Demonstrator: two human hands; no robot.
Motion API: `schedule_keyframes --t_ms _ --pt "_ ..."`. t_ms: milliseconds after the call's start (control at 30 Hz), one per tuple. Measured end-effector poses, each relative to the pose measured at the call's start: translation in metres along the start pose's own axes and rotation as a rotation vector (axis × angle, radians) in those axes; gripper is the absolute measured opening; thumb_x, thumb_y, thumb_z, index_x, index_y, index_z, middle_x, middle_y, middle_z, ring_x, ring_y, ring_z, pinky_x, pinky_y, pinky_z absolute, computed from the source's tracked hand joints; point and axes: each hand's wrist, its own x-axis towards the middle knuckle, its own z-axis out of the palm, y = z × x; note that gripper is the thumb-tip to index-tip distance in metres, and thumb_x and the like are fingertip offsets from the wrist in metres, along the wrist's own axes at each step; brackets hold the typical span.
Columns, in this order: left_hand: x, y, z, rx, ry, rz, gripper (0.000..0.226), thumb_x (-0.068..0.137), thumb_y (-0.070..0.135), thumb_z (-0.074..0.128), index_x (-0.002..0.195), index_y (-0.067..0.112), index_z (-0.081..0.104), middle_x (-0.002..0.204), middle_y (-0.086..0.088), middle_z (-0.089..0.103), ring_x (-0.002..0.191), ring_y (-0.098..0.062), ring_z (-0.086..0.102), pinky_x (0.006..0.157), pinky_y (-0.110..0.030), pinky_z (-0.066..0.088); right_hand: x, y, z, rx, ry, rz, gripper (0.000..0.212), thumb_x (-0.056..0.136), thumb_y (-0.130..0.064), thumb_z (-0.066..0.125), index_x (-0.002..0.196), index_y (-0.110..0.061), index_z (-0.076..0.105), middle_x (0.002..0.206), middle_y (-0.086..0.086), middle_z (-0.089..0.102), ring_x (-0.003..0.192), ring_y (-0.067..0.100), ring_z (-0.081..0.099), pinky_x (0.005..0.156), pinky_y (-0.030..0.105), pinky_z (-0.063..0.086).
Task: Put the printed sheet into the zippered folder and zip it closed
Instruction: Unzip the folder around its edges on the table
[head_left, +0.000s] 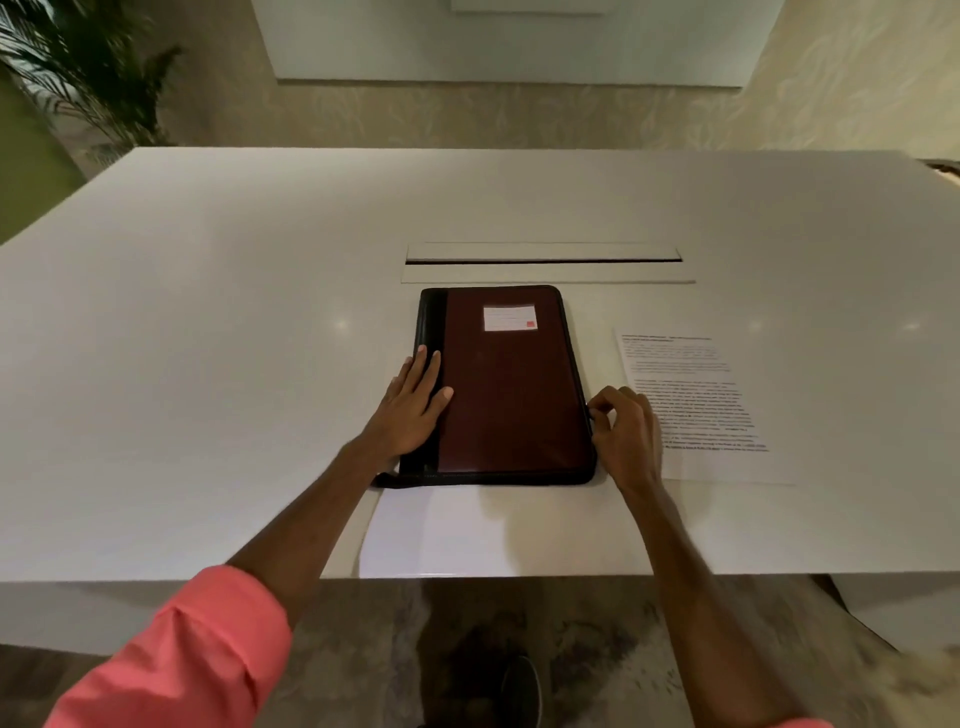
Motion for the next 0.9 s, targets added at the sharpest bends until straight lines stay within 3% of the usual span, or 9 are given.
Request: schedule_keyframes --t_ms 100,300,467,533,633,900 --pt "0.0 0.001 -0.002 0.002 -0.016 -0.003 0.07 0.117 0.05 0.027 0.175 0.026 -0.005 0.182 0.003 -0.019 0.17 -0.021 -0.015 0.139 -0.046 -0.002 -0.021 0.004 -0.007 0.01 0.01 -0.016 0.015 0.093 0.003 0.073 0.09 -0.011 0.073 0.089 0.001 0.07 0.091 0.021 0.06 0.073 0.038 0.053" --pt "-0.002 0.005 -0.005 0.021 -0.042 -0.005 0.07 0.117 0.05 0.025 0.174 0.024 -0.007 0.182 0.001 -0.019 0.17 -0.023 -0.016 0.139 -0.047 -0.002 -0.061 0.003 -0.017 0.042 0.019 0.067 0.017 0.087 0.003 0.076 0.087 -0.014 0.075 0.085 -0.006 0.073 0.088 0.015 0.061 0.067 0.013 0.039" --pt "-0.005 0.007 -0.006 0.037 -0.045 -0.001 0.07 0.118 0.049 0.024 0.174 0.022 -0.006 0.182 -0.001 -0.019 0.17 -0.024 -0.016 0.139 -0.047 -0.002 -0.091 -0.009 -0.015 0.054 0.039 0.155 0.014 0.087 -0.003 0.078 0.085 -0.015 0.073 0.085 -0.006 0.073 0.084 0.013 0.062 0.07 0.006 0.033" --pt "-0.006 0.007 -0.006 0.04 -0.045 0.0 0.07 0.118 0.049 0.024 0.174 0.022 -0.006 0.182 -0.001 -0.018 0.17 -0.024 -0.015 0.139 -0.047 -0.001 -0.1 -0.015 -0.013 0.058 0.06 0.167 0.011 0.088 -0.006 0.079 0.084 -0.016 0.074 0.085 -0.004 0.074 0.083 0.014 0.064 0.068 0.009 0.037" --pt "-0.006 0.009 -0.008 0.033 -0.063 -0.005 0.07 0.118 0.048 0.024 0.174 0.021 -0.007 0.182 -0.002 -0.019 0.17 -0.025 -0.016 0.139 -0.048 -0.002 -0.11 -0.024 -0.009 0.044 0.067 0.211 0.005 0.089 -0.015 0.081 0.088 -0.02 0.078 0.089 -0.004 0.077 0.081 0.014 0.067 0.07 0.023 0.046" --pt "-0.009 0.002 -0.021 -0.138 -0.161 0.007 0.067 0.12 0.034 0.028 0.173 0.02 -0.009 0.181 -0.002 -0.022 0.17 -0.023 -0.016 0.138 -0.048 -0.01 -0.126 -0.061 0.016 0.027 0.025 0.146 0.006 0.088 -0.025 0.082 0.087 -0.028 0.077 0.088 -0.012 0.075 0.076 0.006 0.062 0.068 0.024 0.044"
